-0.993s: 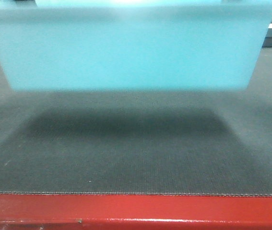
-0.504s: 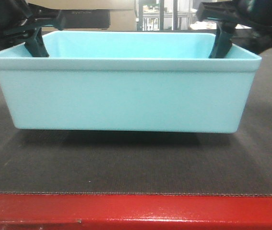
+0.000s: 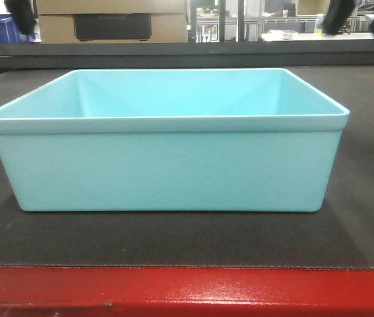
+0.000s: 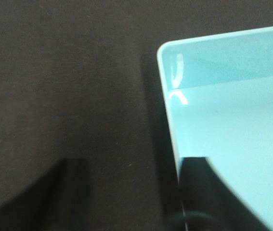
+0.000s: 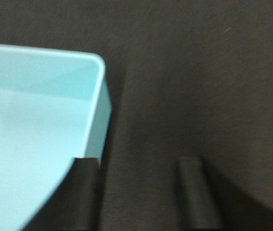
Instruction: Fetch blue bin and place on conveyor start
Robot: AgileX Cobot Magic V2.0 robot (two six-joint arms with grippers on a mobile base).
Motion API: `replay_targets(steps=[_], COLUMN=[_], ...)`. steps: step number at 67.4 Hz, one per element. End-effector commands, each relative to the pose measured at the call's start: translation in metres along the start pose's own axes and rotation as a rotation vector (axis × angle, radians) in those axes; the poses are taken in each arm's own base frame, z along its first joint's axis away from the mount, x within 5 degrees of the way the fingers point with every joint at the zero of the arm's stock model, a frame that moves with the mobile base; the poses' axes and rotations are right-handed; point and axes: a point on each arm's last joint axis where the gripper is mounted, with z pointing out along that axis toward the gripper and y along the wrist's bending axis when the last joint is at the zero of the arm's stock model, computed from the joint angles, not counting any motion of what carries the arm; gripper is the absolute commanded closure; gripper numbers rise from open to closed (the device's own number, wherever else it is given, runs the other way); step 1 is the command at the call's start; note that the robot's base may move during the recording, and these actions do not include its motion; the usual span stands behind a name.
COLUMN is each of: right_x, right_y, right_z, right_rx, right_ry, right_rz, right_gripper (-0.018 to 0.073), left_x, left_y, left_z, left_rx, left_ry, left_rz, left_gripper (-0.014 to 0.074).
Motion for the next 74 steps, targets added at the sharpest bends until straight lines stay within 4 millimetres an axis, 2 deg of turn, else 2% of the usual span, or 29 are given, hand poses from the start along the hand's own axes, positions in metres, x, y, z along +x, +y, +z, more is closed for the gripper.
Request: replay_targets(steps=[1,5,8,16,22,28,36,43,52,62,74], right_x=[-0.002,-0.001,0.002,0.019,0.040,0.068,0.103,0.135,0.166,0.189,0.204], right_y=[-0.011,-0.018,-0.022,-0.027,-0.028,-0.030,-0.033,-0.035,-0.036,-0.035,-0.033], right_z=[-0.026,-0.039,-0.046,-0.056,-0.057,-0.054,-0.055,-0.056,-0.067,-0.092,-0.128], right_rx=[0.042,0.069,0.091,0.131,0.130,0.126,0.118,0.112,0.102,0.091,0.079], right_ry=[-0.060,-0.089,-0.101,-0.111,-0.120,-0.131,-0.189,-0.232,-0.332,-0.488,-0.696], right_rz=[-0.009,-0.010,-0.022,-0.057,-0.060,-0.063,-0.069,-0.073,-0.079,-0.086,-0.094], right_gripper=[0.0498,0.0641,0.0728,0.0720,0.0720,0.0720,0.0720,0.0720,0.0720,0.0720,0.0720], left_x=[0.003,0.009,0.015,0.035,0.054,0.078,0.105,0.126,0.155,0.178,0.201], left_y=[0.011,0.020,0.025,0.039,0.047,0.050,0.051,0.049,0.047,0.047,0.047], left_z=[-0.016,-0.019,-0.020,-0.019,-0.016,-0.013,-0.018,-0.030,-0.047,-0.071,-0.100], left_rx=[-0.023,-0.039,-0.047,-0.063,-0.035,0.016,0.048,0.051,0.053,0.053,0.042], left_ry=[-0.016,-0.012,-0.008,0.012,0.031,0.032,-0.040,-0.137,-0.284,-0.487,-0.685], left_rz=[-0.011,-0.025,-0.028,-0.031,-0.081,-0.112,-0.133,-0.135,-0.137,-0.141,-0.137], left_gripper=[0.0522,0.0696,0.0706,0.0707,0.0707,0.0707,0.0707,0.0707,0.0707,0.0707,0.0707])
